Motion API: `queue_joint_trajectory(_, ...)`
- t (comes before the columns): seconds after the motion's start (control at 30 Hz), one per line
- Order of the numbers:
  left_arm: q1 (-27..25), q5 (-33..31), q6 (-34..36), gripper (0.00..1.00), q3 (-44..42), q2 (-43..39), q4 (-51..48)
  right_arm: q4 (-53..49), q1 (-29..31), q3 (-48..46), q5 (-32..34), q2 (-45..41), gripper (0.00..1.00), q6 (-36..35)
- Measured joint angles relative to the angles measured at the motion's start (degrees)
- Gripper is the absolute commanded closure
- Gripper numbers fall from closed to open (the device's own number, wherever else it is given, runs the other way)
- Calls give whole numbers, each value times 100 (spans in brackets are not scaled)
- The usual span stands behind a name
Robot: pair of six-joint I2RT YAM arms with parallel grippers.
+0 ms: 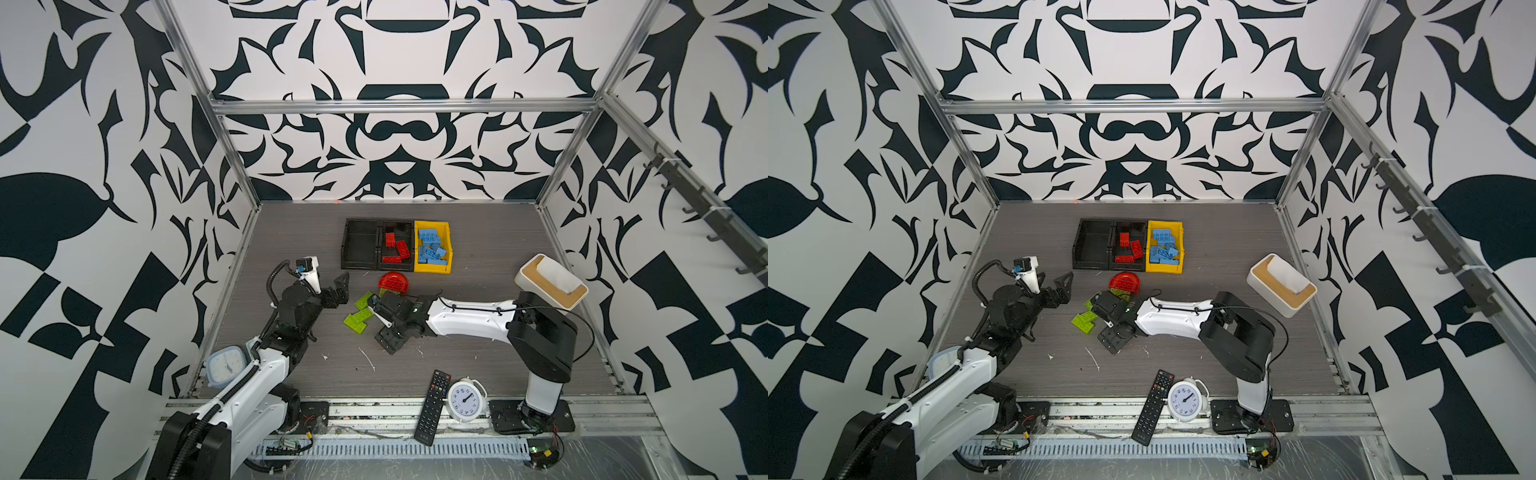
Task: Sort the legos into containers by color
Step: 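Lower the right gripper and close it on the red 2x3 brick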
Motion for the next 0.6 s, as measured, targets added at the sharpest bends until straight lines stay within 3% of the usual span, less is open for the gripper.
queue_joint_trajectory(0.47,0,4,0,1,0,0,-4,114,0,37,57,83,40,17)
queue_joint_trajectory(0.6,0,7,0,1,0,0,-7,116,-13,35,170,-2,42,55)
